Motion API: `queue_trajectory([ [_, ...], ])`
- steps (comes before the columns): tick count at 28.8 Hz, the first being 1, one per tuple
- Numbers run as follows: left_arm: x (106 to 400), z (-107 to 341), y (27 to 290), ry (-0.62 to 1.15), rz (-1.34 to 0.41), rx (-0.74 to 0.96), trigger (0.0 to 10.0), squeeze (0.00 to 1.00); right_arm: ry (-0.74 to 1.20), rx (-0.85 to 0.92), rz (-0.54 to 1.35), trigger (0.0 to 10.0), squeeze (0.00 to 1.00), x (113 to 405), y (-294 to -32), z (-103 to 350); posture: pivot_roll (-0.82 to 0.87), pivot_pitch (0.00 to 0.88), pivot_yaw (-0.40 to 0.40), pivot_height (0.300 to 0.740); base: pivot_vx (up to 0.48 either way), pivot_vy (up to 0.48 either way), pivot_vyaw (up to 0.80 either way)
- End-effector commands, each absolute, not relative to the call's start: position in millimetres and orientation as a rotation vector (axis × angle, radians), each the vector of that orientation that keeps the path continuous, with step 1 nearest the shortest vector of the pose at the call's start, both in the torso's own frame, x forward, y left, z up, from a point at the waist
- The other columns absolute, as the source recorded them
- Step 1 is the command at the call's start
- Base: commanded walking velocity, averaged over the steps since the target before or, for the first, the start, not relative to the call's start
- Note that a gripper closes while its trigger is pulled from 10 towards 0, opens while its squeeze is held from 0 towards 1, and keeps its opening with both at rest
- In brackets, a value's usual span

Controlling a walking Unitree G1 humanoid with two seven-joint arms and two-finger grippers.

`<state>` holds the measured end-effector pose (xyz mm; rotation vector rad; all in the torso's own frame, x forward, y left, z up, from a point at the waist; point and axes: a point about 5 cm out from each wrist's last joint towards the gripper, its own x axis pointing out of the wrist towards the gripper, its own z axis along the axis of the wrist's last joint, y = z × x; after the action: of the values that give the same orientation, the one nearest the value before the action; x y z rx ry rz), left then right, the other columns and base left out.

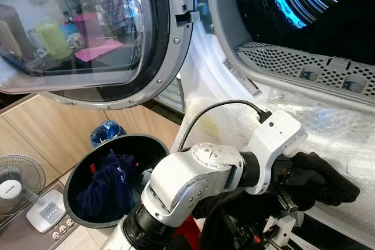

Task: Clothes washing

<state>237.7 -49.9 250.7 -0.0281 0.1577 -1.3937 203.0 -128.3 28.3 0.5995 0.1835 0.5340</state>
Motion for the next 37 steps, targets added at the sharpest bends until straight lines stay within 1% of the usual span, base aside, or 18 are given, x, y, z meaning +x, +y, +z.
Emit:
queue_trajectory([
  [1, 231, 260, -50, 0.114, -1.427, -0.041, 0.0, 0.00, 0.215, 0.583, 0.532, 0.0, 0.00, 204, -124, 23, 0.01, 0.007, 0.148, 0.740, 0.000, 0.000, 0.00],
  [5, 231, 261, -48, 0.111, -1.423, -0.043, 0.0, 0.00, 0.225, 0.567, 0.503, 0.0, 0.00, 204, -129, 20, 0.00, 0.002, 0.150, 0.740, 0.000, 0.000, 0.00],
  [13, 232, 262, -48, 0.108, -1.418, -0.048, 0.0, 0.00, 0.216, 0.584, 0.512, 0.0, 0.00, 204, -127, 19, 0.01, 0.008, 0.150, 0.740, 0.000, 0.000, 0.00],
  [22, 235, 264, -47, 0.099, -1.396, -0.054, 0.0, 0.00, 0.229, 0.599, 0.569, 0.0, 0.00, 199, -123, 19, 0.01, 0.018, 0.149, 0.740, 0.000, 0.000, 0.00],
  [25, 240, 267, -43, 0.084, -1.376, -0.059, 0.0, 0.00, 0.187, 0.618, 0.586, 0.0, 0.00, 198, -126, 34, 0.01, 0.030, 0.152, 0.740, 0.000, 0.000, 0.00],
  [28, 244, 270, -33, 0.067, -1.361, -0.061, 0.0, 0.00, 0.175, 0.614, 0.585, 0.0, 0.00, 197, -132, 33, 0.01, 0.038, 0.156, 0.740, 0.000, 0.000, 0.00],
  [29, 245, 271, -26, 0.058, -1.360, -0.058, 4.1, 0.00, 0.164, 0.622, 0.576, 0.0, 0.00, 197, -137, 33, 0.01, 0.041, 0.160, 0.740, 0.000, 0.000, 0.00],
  [30, 246, 271, -19, 0.051, -1.359, -0.049, 7.9, 0.00, 0.151, 0.629, 0.568, 0.0, 0.00, 197, -143, 34, 0.01, 0.043, 0.159, 0.740, 0.000, 0.000, 0.00],
  [31, 246, 271, -19, 0.051, -1.359, -0.049, 7.9, 0.00, 0.151, 0.629, 0.568, 0.0, 0.00, 197, -143, 34, 0.01, 0.043, 0.159, 0.740, 0.000, 0.000, 0.00],
  [32, 247, 272, -14, 0.046, -1.353, -0.040, 10.0, 0.00, 0.142, 0.629, 0.562, 0.0, 0.00, 196, -148, 35, 0.01, 0.043, 0.159, 0.740, 0.000, 0.000, 0.00],
  [37, 252, 276, 8, 0.023, -1.319, -0.008, 10.0, 0.00, 0.089, 0.655, 0.557, 0.0, 0.00, 193, -171, 44, 0.02, 0.052, 0.160, 0.740, 0.000, 0.000, 0.00],
])
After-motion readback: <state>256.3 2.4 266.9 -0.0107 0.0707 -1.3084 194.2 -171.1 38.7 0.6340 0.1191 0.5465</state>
